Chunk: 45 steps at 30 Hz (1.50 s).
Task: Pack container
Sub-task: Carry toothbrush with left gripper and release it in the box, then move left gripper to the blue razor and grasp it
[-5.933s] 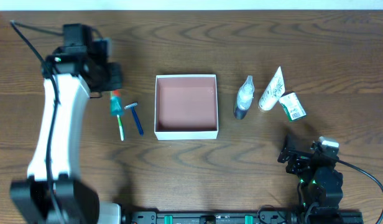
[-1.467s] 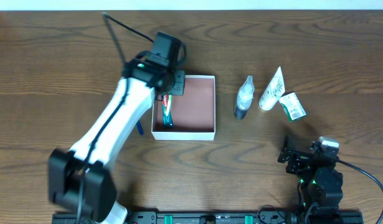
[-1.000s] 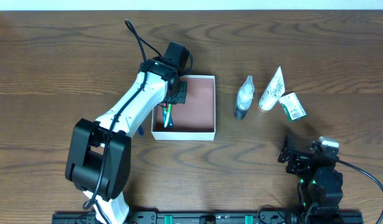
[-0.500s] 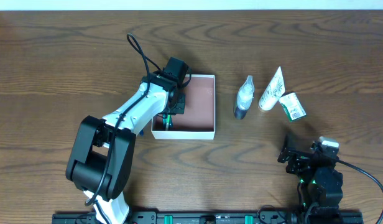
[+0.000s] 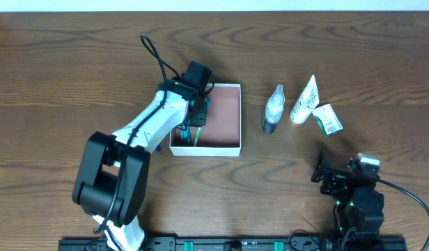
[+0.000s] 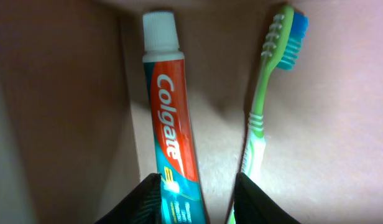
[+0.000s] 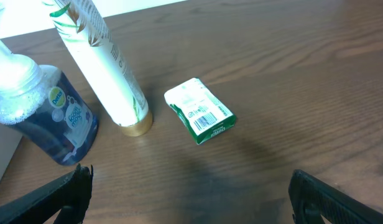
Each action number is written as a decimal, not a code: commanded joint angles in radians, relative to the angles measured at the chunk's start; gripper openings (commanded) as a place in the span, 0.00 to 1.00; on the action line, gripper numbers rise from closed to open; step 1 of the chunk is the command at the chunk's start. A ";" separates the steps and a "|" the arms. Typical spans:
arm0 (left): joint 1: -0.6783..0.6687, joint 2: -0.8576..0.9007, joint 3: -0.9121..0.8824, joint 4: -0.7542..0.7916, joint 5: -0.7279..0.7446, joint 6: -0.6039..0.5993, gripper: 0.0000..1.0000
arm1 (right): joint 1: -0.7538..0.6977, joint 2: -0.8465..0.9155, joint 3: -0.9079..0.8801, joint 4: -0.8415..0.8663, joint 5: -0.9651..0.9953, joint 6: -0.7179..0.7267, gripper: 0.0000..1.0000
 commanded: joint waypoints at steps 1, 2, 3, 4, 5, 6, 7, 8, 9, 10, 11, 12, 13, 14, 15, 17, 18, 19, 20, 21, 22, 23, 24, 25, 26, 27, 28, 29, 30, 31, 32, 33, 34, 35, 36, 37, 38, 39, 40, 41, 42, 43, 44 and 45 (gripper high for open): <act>-0.002 -0.105 0.054 -0.024 -0.008 0.000 0.42 | -0.008 -0.007 -0.002 -0.001 0.000 -0.013 0.99; -0.002 -0.131 0.059 -0.032 -0.002 0.000 0.42 | -0.008 -0.007 -0.002 -0.001 0.000 -0.013 0.99; -0.002 -0.161 0.065 -0.040 0.011 0.000 0.43 | -0.008 -0.007 -0.002 -0.001 0.000 -0.013 0.99; -0.002 -0.187 0.071 -0.046 0.026 0.000 0.43 | -0.008 -0.007 -0.002 -0.001 0.000 -0.013 0.99; -0.002 -0.220 0.080 -0.053 0.045 0.000 0.43 | -0.008 -0.007 -0.002 -0.001 0.000 -0.013 0.99; -0.002 -0.250 0.087 -0.055 0.058 -0.001 0.44 | -0.008 -0.007 -0.002 -0.001 0.000 -0.013 0.99; -0.002 -0.292 0.096 -0.056 0.078 -0.003 0.45 | -0.008 -0.007 -0.002 -0.001 0.000 -0.013 0.99; -0.002 -0.326 0.102 -0.056 0.088 -0.003 0.46 | -0.008 -0.007 -0.002 -0.001 0.000 -0.013 0.99; -0.002 -0.365 0.106 -0.055 0.086 -0.002 0.47 | -0.008 -0.007 -0.002 -0.001 0.000 -0.013 0.99; 0.000 -0.401 0.106 -0.053 0.069 -0.002 0.49 | -0.008 -0.007 -0.002 -0.001 0.000 -0.013 0.99; 0.003 -0.435 0.106 -0.056 0.032 -0.002 0.51 | -0.008 -0.007 -0.002 -0.001 0.000 -0.013 0.99; 0.010 -0.465 0.106 -0.063 -0.021 -0.002 0.55 | -0.008 -0.007 -0.002 -0.001 0.000 -0.013 0.99; 0.018 -0.484 0.106 -0.075 -0.076 -0.003 0.57 | -0.008 -0.007 -0.002 -0.001 0.000 -0.013 0.99; 0.034 -0.497 0.106 -0.093 -0.133 -0.003 0.62 | -0.008 -0.007 -0.002 -0.001 0.000 -0.013 0.99; 0.052 -0.501 0.106 -0.111 -0.168 -0.003 0.66 | -0.008 -0.007 -0.002 -0.001 0.000 -0.013 0.99; 0.115 -0.490 0.098 -0.153 -0.187 -0.012 0.68 | -0.008 -0.007 -0.002 -0.001 0.000 -0.013 0.99; 0.152 -0.475 0.090 -0.174 -0.186 -0.039 0.69 | -0.008 -0.007 -0.002 -0.001 0.000 -0.013 0.99; 0.191 -0.455 0.079 -0.193 -0.177 -0.069 0.70 | -0.008 -0.007 -0.002 -0.001 0.000 -0.013 0.99; 0.225 -0.433 0.069 -0.206 -0.156 -0.085 0.71 | -0.008 -0.007 -0.002 -0.001 0.000 -0.013 0.99; 0.267 -0.398 0.056 -0.216 -0.112 -0.097 0.70 | -0.008 -0.007 -0.002 -0.001 0.000 -0.013 0.99; 0.296 -0.366 0.050 -0.220 -0.066 -0.098 0.70 | -0.008 -0.007 -0.002 -0.001 0.000 -0.013 0.99; 0.325 -0.327 0.044 -0.222 -0.014 -0.097 0.70 | -0.008 -0.007 -0.002 -0.001 0.000 -0.013 0.99; 0.348 -0.283 0.042 -0.225 0.033 -0.097 0.70 | -0.008 -0.007 -0.002 -0.001 0.000 -0.013 0.99; 0.366 -0.238 0.042 -0.227 0.071 -0.096 0.70 | -0.008 -0.007 -0.002 -0.001 0.000 -0.013 0.99; 0.379 -0.192 0.042 -0.228 0.095 -0.096 0.70 | -0.008 -0.007 -0.002 -0.001 0.000 -0.013 0.99; 0.389 -0.141 0.042 -0.227 0.112 -0.096 0.70 | -0.008 -0.007 -0.002 -0.001 0.000 -0.013 0.99; 0.394 -0.111 0.042 -0.225 0.119 -0.097 0.71 | -0.008 -0.007 -0.002 -0.001 0.000 -0.013 0.99; 0.399 -0.070 0.042 -0.224 0.126 -0.097 0.70 | -0.008 -0.007 -0.002 -0.001 0.000 -0.013 0.99; 0.400 -0.032 0.042 -0.220 0.129 -0.097 0.70 | -0.008 -0.007 -0.002 -0.001 0.000 -0.013 0.99; 0.400 0.002 0.042 -0.217 0.130 -0.097 0.70 | -0.008 -0.007 -0.002 -0.001 0.000 -0.013 0.99; 0.399 0.033 0.042 -0.215 0.131 -0.096 0.68 | -0.008 -0.007 -0.002 -0.001 0.000 -0.013 0.99; 0.399 0.056 0.042 -0.213 0.133 -0.096 0.65 | -0.008 -0.007 -0.002 -0.001 0.000 -0.013 0.99; 0.399 0.076 0.042 -0.212 0.135 -0.096 0.62 | -0.008 -0.007 -0.002 -0.001 0.000 -0.013 0.99; 0.399 0.093 0.042 -0.212 0.138 -0.096 0.59 | -0.008 -0.007 -0.002 -0.001 0.000 -0.013 0.99; 0.399 0.106 0.042 -0.209 0.138 -0.096 0.59 | -0.008 -0.007 -0.002 -0.001 0.000 -0.013 0.99; 0.399 0.114 0.042 -0.204 0.140 -0.096 0.59 | -0.008 -0.007 -0.002 -0.001 0.000 -0.013 0.99; 0.399 0.121 0.042 -0.198 0.140 -0.096 0.58 | -0.008 -0.007 -0.002 -0.001 0.000 -0.013 0.99; 0.399 0.126 0.042 -0.190 0.140 -0.096 0.59 | -0.008 -0.007 -0.002 -0.001 0.000 -0.013 0.99; 0.399 0.130 0.042 -0.185 0.140 -0.096 0.59 | -0.008 -0.007 -0.002 -0.001 0.000 -0.013 0.99; 0.399 0.135 0.042 -0.180 0.140 -0.096 0.59 | -0.008 -0.007 -0.002 -0.001 0.000 -0.013 0.99; 0.399 0.142 0.042 -0.176 0.140 -0.096 0.59 | -0.008 -0.007 -0.002 -0.001 0.000 -0.013 0.99; 0.399 0.153 0.042 -0.172 0.140 -0.096 0.59 | -0.008 -0.007 -0.002 -0.001 0.000 -0.013 0.99; 0.399 0.158 0.042 -0.169 0.140 -0.096 0.59 | -0.008 -0.007 -0.002 -0.001 0.000 -0.013 0.98; 0.399 0.167 0.039 -0.166 0.140 -0.096 0.59 | -0.008 -0.007 -0.002 -0.001 0.000 -0.013 0.99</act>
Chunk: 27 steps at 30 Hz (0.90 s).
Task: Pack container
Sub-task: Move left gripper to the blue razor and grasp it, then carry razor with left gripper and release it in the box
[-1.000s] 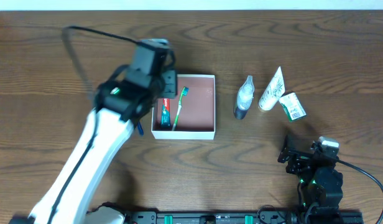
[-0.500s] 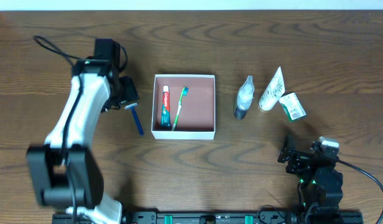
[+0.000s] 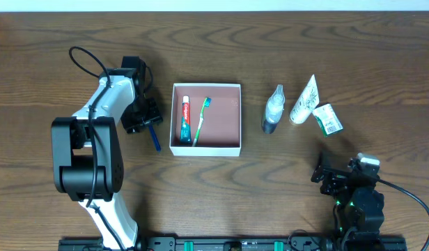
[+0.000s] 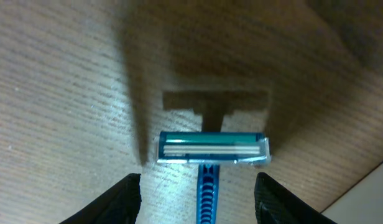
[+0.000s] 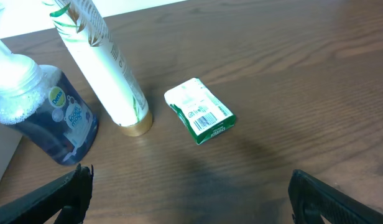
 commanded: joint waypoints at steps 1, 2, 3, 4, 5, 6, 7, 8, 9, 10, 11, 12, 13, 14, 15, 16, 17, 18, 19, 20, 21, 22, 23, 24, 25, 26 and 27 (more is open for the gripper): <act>0.003 0.042 -0.012 0.004 0.007 -0.010 0.59 | -0.008 -0.007 -0.003 -0.001 0.000 -0.013 0.99; 0.003 0.048 -0.016 0.005 0.007 -0.010 0.59 | -0.008 -0.007 -0.003 -0.001 0.000 -0.013 0.99; 0.003 0.057 -0.021 0.004 0.007 -0.010 0.59 | -0.008 -0.007 -0.003 -0.001 0.000 -0.013 0.99; 0.003 0.062 -0.026 0.004 0.007 -0.010 0.59 | -0.008 -0.007 -0.003 -0.001 0.000 -0.013 0.99; 0.003 0.065 -0.032 0.005 0.007 -0.010 0.56 | -0.008 -0.007 -0.003 -0.001 0.000 -0.013 0.99; 0.003 0.067 -0.036 0.004 0.007 -0.010 0.52 | -0.008 -0.007 -0.003 -0.001 0.000 -0.013 0.99; 0.003 0.067 -0.038 0.003 0.007 -0.009 0.46 | -0.008 -0.007 -0.003 -0.001 0.000 -0.013 0.99; 0.003 0.067 -0.038 0.003 0.007 -0.009 0.41 | -0.008 -0.007 -0.003 -0.001 0.000 -0.013 0.99; 0.003 0.065 -0.038 0.003 0.007 -0.005 0.35 | -0.008 -0.007 -0.003 -0.001 0.000 -0.013 0.99; 0.003 0.061 -0.038 0.002 0.007 0.001 0.31 | -0.008 -0.007 -0.003 -0.001 0.000 -0.013 0.99; 0.003 0.052 -0.036 -0.005 0.007 0.015 0.27 | -0.008 -0.007 -0.003 -0.001 0.000 -0.013 0.99; 0.003 0.045 -0.033 -0.016 0.007 0.022 0.25 | -0.008 -0.007 -0.003 -0.001 0.000 -0.013 0.99; 0.003 0.032 -0.026 -0.034 0.007 0.032 0.21 | -0.008 -0.007 -0.003 -0.001 0.000 -0.013 0.99; 0.003 0.015 -0.015 -0.055 0.007 0.043 0.19 | -0.008 -0.007 -0.003 -0.001 0.000 -0.013 0.99; 0.003 -0.006 -0.004 -0.075 0.007 0.051 0.15 | -0.008 -0.007 -0.003 -0.001 0.000 -0.013 0.99; 0.003 -0.029 0.005 -0.091 0.007 0.055 0.13 | -0.008 -0.007 -0.003 -0.001 0.000 -0.013 0.99; 0.003 -0.060 0.018 -0.108 0.007 0.058 0.11 | -0.008 -0.007 -0.003 -0.001 0.000 -0.013 0.99; 0.003 -0.093 0.029 -0.122 0.007 0.059 0.10 | -0.008 -0.007 -0.003 -0.001 0.000 -0.013 0.99; 0.002 -0.127 0.037 -0.130 0.007 0.059 0.09 | -0.008 -0.007 -0.003 -0.001 0.000 -0.013 0.99; 0.001 -0.169 0.045 -0.136 0.007 0.059 0.08 | -0.008 -0.007 -0.003 -0.001 0.000 -0.013 0.99; -0.003 -0.220 0.050 -0.138 0.007 0.059 0.06 | -0.008 -0.007 -0.003 -0.001 0.000 -0.013 0.99; -0.006 -0.260 0.052 -0.136 0.007 0.059 0.06 | -0.008 -0.007 -0.003 -0.001 0.000 -0.013 0.99; -0.013 -0.309 0.052 -0.135 0.007 0.058 0.06 | -0.008 -0.007 -0.003 -0.001 0.000 -0.013 0.99; -0.021 -0.349 0.053 -0.134 0.007 0.058 0.06 | -0.008 -0.007 -0.003 -0.001 0.000 -0.013 0.99; -0.036 -0.402 0.053 -0.131 0.007 0.058 0.06 | -0.008 -0.007 -0.003 -0.001 0.000 -0.013 0.99; -0.051 -0.441 0.053 -0.128 0.007 0.058 0.06 | -0.008 -0.007 -0.003 -0.001 0.000 -0.013 0.99; -0.072 -0.480 0.053 -0.122 0.007 0.058 0.06 | -0.008 -0.007 -0.003 -0.001 0.000 -0.013 0.99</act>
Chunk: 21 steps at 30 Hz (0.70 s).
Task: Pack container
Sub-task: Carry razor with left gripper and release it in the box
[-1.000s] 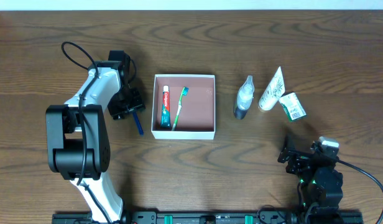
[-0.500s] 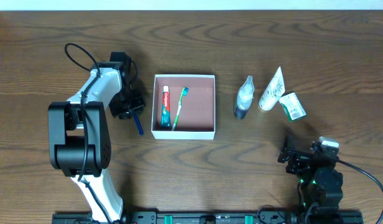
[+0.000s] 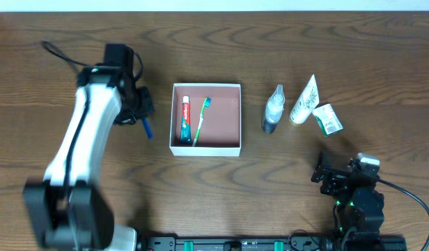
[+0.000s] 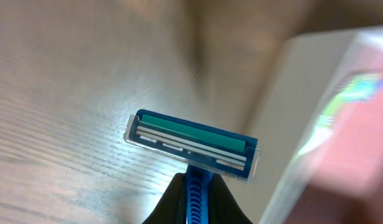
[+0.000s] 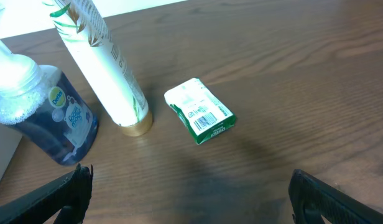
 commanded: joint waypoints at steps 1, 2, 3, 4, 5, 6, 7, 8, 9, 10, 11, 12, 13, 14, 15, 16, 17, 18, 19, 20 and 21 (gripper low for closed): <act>-0.067 -0.133 0.021 0.012 -0.008 0.012 0.06 | -0.008 -0.007 -0.003 -0.001 0.000 -0.013 0.99; -0.092 -0.158 0.021 0.029 -0.008 0.012 0.06 | -0.008 -0.007 -0.003 -0.001 0.000 -0.013 0.99; -0.129 -0.183 0.021 0.060 -0.008 0.012 0.06 | -0.008 -0.007 -0.003 -0.001 0.000 -0.013 0.99; -0.163 -0.195 0.021 0.091 -0.009 0.013 0.06 | -0.008 -0.007 -0.003 -0.001 0.000 -0.013 0.99; -0.193 -0.197 0.021 0.119 -0.009 0.013 0.06 | -0.008 -0.007 -0.003 -0.001 0.000 -0.013 0.99; -0.227 -0.195 0.020 0.151 -0.009 0.013 0.06 | -0.008 -0.007 -0.003 -0.001 0.000 -0.013 0.99; -0.253 -0.187 0.016 0.178 -0.014 0.013 0.06 | -0.008 -0.007 -0.003 -0.001 0.000 -0.013 0.99; -0.282 -0.173 0.010 0.203 -0.031 0.013 0.06 | -0.008 -0.007 -0.003 -0.001 0.000 -0.013 0.99; -0.308 -0.154 0.003 0.220 -0.052 0.013 0.06 | -0.008 -0.007 -0.003 -0.001 0.000 -0.013 0.99; -0.327 -0.132 -0.003 0.230 -0.068 0.013 0.06 | -0.008 -0.007 -0.003 -0.001 0.000 -0.013 0.99; -0.344 -0.103 -0.006 0.234 -0.085 0.013 0.06 | -0.008 -0.007 -0.003 -0.001 0.000 -0.013 0.99; -0.358 -0.069 -0.008 0.237 -0.095 0.013 0.06 | -0.008 -0.007 -0.003 -0.001 0.000 -0.013 0.99; -0.366 -0.038 -0.008 0.238 -0.100 0.013 0.06 | -0.008 -0.007 -0.003 -0.001 0.000 -0.013 0.99; -0.372 -0.002 -0.008 0.243 -0.100 0.013 0.06 | -0.008 -0.007 -0.003 -0.001 0.000 -0.013 0.99; -0.377 0.039 -0.008 0.249 -0.100 0.013 0.06 | -0.008 -0.007 -0.003 -0.001 0.000 -0.013 0.99; -0.378 0.067 -0.008 0.253 -0.100 0.013 0.06 | -0.008 -0.007 -0.003 -0.001 0.000 -0.013 0.99; -0.378 0.098 -0.008 0.259 -0.100 0.014 0.06 | -0.008 -0.007 -0.003 -0.001 0.000 -0.013 0.99; -0.377 0.129 -0.008 0.264 -0.100 0.014 0.06 | -0.008 -0.007 -0.003 -0.001 0.000 -0.013 0.99; -0.377 0.152 -0.008 0.268 -0.100 0.020 0.06 | -0.008 -0.007 -0.003 -0.001 0.000 -0.013 0.99; -0.378 0.179 -0.008 0.274 -0.099 0.027 0.06 | -0.008 -0.007 -0.003 -0.001 0.000 -0.013 0.99; -0.378 0.200 -0.008 0.277 -0.099 0.033 0.06 | -0.008 -0.007 -0.003 -0.001 0.000 -0.013 0.99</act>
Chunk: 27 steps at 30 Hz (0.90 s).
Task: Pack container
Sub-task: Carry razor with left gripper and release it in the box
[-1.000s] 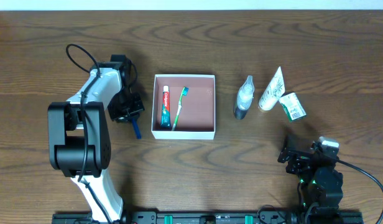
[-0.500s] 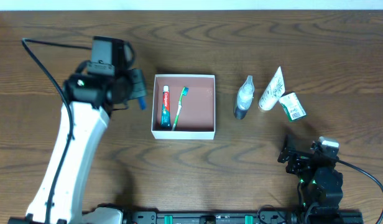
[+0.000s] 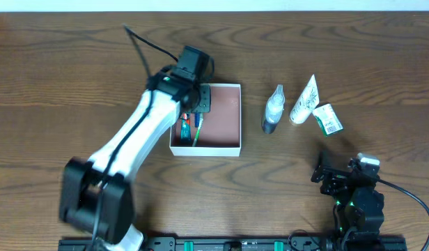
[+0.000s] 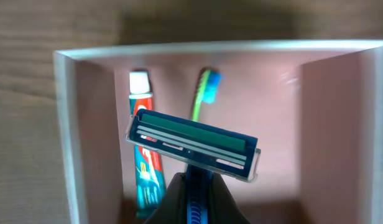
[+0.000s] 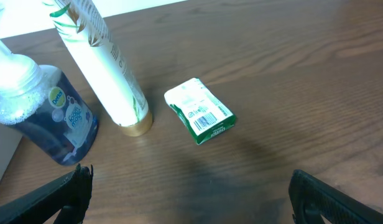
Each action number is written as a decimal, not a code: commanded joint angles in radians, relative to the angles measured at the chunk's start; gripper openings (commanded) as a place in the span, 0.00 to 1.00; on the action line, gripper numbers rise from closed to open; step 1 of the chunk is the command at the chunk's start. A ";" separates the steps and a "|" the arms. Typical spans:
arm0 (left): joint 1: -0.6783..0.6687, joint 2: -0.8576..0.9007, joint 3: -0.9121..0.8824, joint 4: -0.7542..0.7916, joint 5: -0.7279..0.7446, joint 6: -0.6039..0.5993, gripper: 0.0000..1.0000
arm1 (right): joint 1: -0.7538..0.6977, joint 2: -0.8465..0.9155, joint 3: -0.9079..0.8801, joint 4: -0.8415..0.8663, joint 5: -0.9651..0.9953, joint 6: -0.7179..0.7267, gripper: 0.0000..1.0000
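My left gripper (image 4: 193, 202) is shut on the blue handle of a razor (image 4: 193, 145), held above the open white box (image 3: 232, 148) with the pink floor. In the box lie a Colgate toothpaste tube (image 4: 143, 149) on the left and a green toothbrush (image 4: 203, 93) beside it. In the overhead view the left gripper (image 3: 194, 104) hangs over the box's left half. My right gripper (image 5: 191, 198) stands open near the front right of the table, with nothing between its fingers.
Right of the box stand a blue mouthwash bottle (image 3: 273, 109), a white tube with a gold cap (image 3: 304, 100) and a small green-and-white packet (image 3: 328, 118). The right arm's base (image 3: 348, 192) sits at the front right.
My left gripper has moved right with the razor, from over the bare table left of the box to above the box's left half. The right arm has not moved.
My left gripper was inside the box at the toothpaste and toothbrush. Then it stood open around the razor on the table left of the box. Then it was shut on the razor's handle, lifted, and now holds it over the box.
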 commanded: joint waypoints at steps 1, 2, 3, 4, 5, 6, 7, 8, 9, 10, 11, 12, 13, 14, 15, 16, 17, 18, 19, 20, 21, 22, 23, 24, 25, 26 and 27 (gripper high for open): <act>-0.003 0.063 -0.010 0.008 -0.024 0.031 0.06 | -0.008 -0.007 -0.002 0.000 0.000 -0.013 0.99; -0.004 0.079 -0.010 0.008 -0.024 0.033 0.06 | -0.008 -0.007 -0.002 0.000 0.000 -0.013 0.99; -0.005 0.095 -0.010 0.008 -0.024 0.037 0.07 | -0.008 -0.007 -0.002 0.000 0.001 -0.013 0.99; -0.005 0.106 -0.010 0.009 -0.024 0.043 0.06 | -0.008 -0.007 -0.002 0.000 0.001 -0.013 0.99; -0.005 0.116 -0.010 0.013 -0.024 0.051 0.07 | -0.008 -0.007 -0.002 0.000 0.000 -0.013 0.99; -0.005 0.126 -0.011 0.018 -0.025 0.057 0.07 | -0.008 -0.007 -0.002 0.000 0.000 -0.013 0.99; -0.005 0.133 -0.011 0.023 -0.029 0.063 0.07 | -0.008 -0.007 -0.002 0.000 0.001 -0.013 0.99; -0.005 0.143 -0.011 0.029 -0.037 0.068 0.07 | -0.008 -0.007 -0.002 0.000 0.001 -0.013 0.99; -0.005 0.153 -0.011 0.035 -0.040 0.074 0.07 | -0.008 -0.007 -0.002 0.000 0.000 -0.013 0.99; -0.005 0.166 -0.011 0.042 -0.039 0.076 0.08 | -0.008 -0.007 -0.002 0.000 0.000 -0.013 0.99; -0.005 0.177 -0.011 0.045 -0.039 0.076 0.08 | -0.008 -0.007 -0.002 0.000 0.001 -0.013 0.99; -0.005 0.188 -0.011 0.048 -0.039 0.075 0.09 | -0.008 -0.007 -0.002 0.000 0.001 -0.013 0.99; -0.005 0.196 -0.011 0.049 -0.039 0.075 0.08 | -0.008 -0.007 -0.002 0.000 0.000 -0.013 0.99; -0.005 0.203 -0.011 0.049 -0.039 0.075 0.10 | -0.008 -0.007 -0.002 0.000 0.000 -0.013 0.99; -0.005 0.210 -0.011 0.049 -0.039 0.075 0.11 | -0.008 -0.007 -0.002 0.000 0.000 -0.013 0.99; -0.005 0.212 -0.011 0.048 -0.039 0.075 0.11 | -0.008 -0.007 -0.002 0.000 0.000 -0.013 0.99; -0.005 0.212 -0.011 0.049 -0.039 0.075 0.13 | -0.008 -0.007 -0.002 0.000 0.000 -0.013 0.99; -0.005 0.211 -0.011 0.050 -0.038 0.075 0.15 | -0.008 -0.007 -0.002 0.000 0.001 -0.013 0.99; -0.005 0.208 -0.011 0.050 -0.031 0.076 0.17 | -0.008 -0.007 -0.002 0.000 0.000 -0.013 0.99; -0.005 0.206 -0.011 0.048 -0.027 0.076 0.23 | -0.008 -0.007 -0.002 0.000 0.001 -0.013 0.99; -0.005 0.202 -0.011 0.046 -0.020 0.076 0.25 | -0.008 -0.007 -0.002 0.000 0.000 -0.013 0.99; -0.005 0.197 -0.009 0.040 -0.009 0.076 0.25 | -0.008 -0.007 -0.002 0.000 0.001 -0.013 0.99; -0.005 0.188 -0.006 0.032 -0.001 0.075 0.25 | -0.008 -0.007 -0.002 0.000 0.000 -0.013 0.99; -0.005 0.179 0.000 0.021 -0.002 0.076 0.25 | -0.008 -0.007 -0.002 0.000 0.000 -0.013 0.99; -0.005 0.164 0.007 0.012 -0.002 0.076 0.27 | -0.008 -0.007 -0.002 0.000 0.000 -0.013 0.99; -0.005 0.146 0.014 0.004 -0.002 0.076 0.29 | -0.008 -0.007 -0.002 0.000 0.000 -0.013 0.99; -0.005 0.127 0.019 -0.003 -0.002 0.076 0.31 | -0.008 -0.007 -0.002 0.000 0.000 -0.013 0.99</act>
